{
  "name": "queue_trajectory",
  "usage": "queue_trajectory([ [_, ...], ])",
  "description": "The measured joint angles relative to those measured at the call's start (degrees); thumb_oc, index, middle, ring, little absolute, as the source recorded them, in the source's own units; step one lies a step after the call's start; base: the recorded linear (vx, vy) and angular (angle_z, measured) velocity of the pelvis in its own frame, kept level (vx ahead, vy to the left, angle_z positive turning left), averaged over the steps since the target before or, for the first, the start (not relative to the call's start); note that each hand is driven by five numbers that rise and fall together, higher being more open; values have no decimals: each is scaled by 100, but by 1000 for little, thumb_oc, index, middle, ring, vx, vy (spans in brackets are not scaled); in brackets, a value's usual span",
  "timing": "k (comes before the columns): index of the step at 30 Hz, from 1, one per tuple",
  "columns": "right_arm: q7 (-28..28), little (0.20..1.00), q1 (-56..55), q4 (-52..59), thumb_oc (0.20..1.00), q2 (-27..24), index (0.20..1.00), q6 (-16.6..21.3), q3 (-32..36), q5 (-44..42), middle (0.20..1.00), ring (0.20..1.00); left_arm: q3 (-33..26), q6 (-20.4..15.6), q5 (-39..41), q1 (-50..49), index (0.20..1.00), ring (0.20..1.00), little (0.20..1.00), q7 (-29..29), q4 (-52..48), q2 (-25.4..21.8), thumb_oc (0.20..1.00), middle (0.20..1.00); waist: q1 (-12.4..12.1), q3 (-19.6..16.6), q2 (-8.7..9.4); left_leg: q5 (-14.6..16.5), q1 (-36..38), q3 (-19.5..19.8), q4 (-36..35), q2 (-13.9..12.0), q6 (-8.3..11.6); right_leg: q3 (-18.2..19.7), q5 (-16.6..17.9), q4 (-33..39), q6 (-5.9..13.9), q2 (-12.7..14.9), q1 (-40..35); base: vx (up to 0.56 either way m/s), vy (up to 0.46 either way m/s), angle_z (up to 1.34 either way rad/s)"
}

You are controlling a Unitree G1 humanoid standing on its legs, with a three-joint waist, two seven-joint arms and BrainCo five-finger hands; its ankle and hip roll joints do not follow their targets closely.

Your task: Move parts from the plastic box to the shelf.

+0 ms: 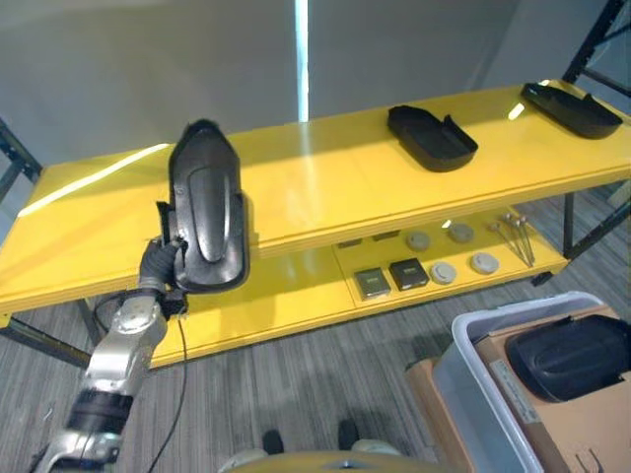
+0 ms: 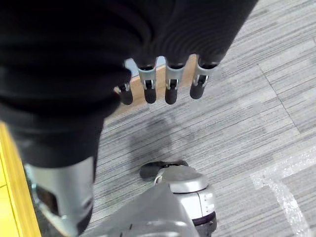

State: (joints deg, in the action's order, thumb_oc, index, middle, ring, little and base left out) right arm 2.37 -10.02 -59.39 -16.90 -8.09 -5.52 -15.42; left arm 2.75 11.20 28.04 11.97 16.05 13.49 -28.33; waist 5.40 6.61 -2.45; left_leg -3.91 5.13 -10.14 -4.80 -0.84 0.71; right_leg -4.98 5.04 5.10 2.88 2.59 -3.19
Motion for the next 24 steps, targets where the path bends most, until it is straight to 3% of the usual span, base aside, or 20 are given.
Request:
queue_trajectory([
  [1, -59, 1000, 29, -8, 1000, -7, 1000, 13, -13, -2, 1000, 1000, 29, 180, 112, 453, 200, 200, 200, 298, 868, -45, 200, 200, 130, -7, -13, 6, 2, -91, 0, -17, 9, 44, 1, -1, -1, -6, 34, 58, -23, -31],
  [6, -65, 1000, 80, -17, 1000, -143, 1000, 11, -138, -23, 1000, 1000, 268, 185, 337, 1442, 200, 200, 200, 570, 2800, -138, 200, 200, 491, -10, -37, 9, -21, -306, -3, -39, -14, 182, 45, -1, 1, -21, 160, 41, -5, -25],
  [14, -103, 1000, 119, -72, 1000, -307, 1000, 142, -239, -57, 1000, 1000, 574, 138, 439, 1932, 200, 200, 200, 756, 3121, -232, 200, 200, 841, 24, -78, 59, -90, -566, 29, -72, -11, 485, 108, -32, 8, -94, 365, 45, 2, -20],
  [24, -299, 1000, 248, -564, 1000, -401, 1000, 411, -257, 6, 1000, 1000, 752, 341, 433, 2715, 200, 200, 200, 1119, 3797, -268, 200, 200, 951, 291, -111, 66, -102, -643, 27, -69, -2, 574, 109, -15, -19, -97, 409, 74, 11, -4],
])
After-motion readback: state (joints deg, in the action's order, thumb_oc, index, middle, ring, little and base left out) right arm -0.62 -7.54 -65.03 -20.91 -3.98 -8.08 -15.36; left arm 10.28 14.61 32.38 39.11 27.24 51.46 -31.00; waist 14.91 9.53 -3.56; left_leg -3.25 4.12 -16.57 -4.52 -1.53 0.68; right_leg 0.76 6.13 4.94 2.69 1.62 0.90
